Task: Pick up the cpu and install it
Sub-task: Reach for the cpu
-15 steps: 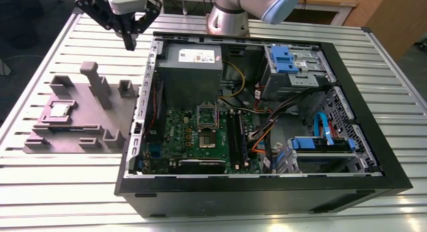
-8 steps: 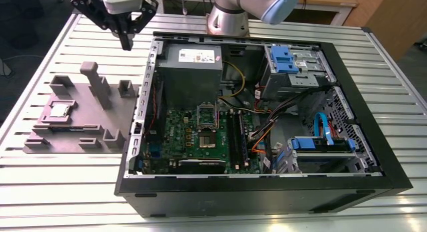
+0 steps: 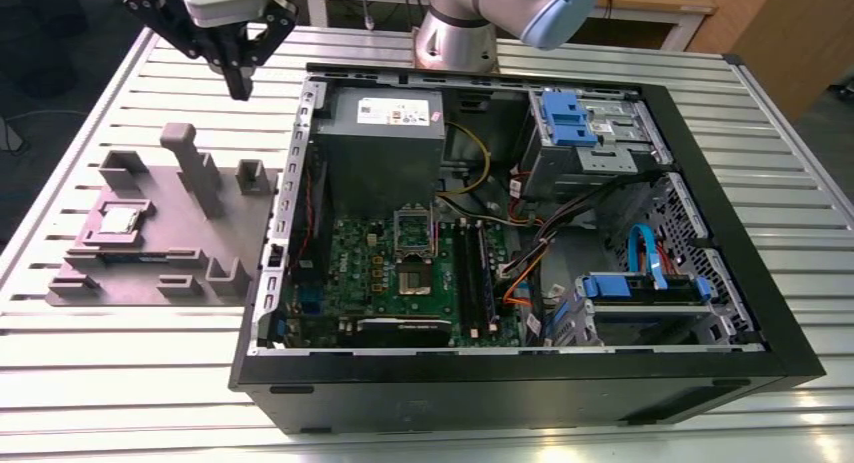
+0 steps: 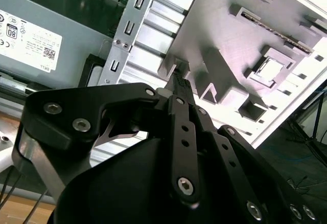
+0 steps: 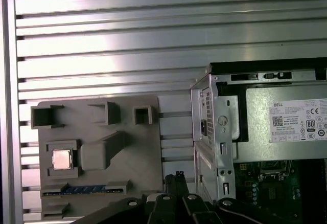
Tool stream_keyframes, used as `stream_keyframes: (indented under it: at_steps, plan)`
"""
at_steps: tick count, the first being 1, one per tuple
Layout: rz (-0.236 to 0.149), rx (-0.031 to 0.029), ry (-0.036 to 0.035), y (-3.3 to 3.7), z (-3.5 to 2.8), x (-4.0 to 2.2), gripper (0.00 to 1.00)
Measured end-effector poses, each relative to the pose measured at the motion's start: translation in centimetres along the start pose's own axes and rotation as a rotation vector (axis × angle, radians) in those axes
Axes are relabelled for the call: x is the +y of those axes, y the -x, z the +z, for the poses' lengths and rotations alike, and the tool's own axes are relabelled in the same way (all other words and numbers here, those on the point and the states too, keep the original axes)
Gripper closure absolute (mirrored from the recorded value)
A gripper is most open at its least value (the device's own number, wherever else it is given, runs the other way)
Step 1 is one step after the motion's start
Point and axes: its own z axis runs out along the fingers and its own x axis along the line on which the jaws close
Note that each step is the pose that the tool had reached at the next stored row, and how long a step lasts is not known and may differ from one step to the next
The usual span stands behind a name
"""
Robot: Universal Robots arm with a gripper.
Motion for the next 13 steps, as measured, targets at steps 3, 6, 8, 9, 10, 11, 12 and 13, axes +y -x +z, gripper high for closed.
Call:
stream_keyframes:
  at_steps: [3,6,8,9,10,11,12,13]
  plan:
    - [0.000,0.0001,0.0000,-0.46,0.02,-0.04,0.90]
    - [0.000,0.0001,-0.0001,-0.84,0.04,-0.06,0.90]
    - [0.000,0.0001,0.0000,-1.13,0.06,-0.09,0.90]
    - [0.000,0.0004,-0.0001,-1.22,0.07,-0.10,0.90]
    - [0.000,0.0006,-0.0001,-1.32,0.08,-0.10,0.90]
    - [0.000,0.0008,-0.0001,-1.44,0.09,-0.11,0.90]
    - [0.000,0.0009,-0.0002,-1.59,0.09,-0.12,0.90]
    - [0.000,0.0009,-0.0002,-1.80,0.11,-0.14,0.90]
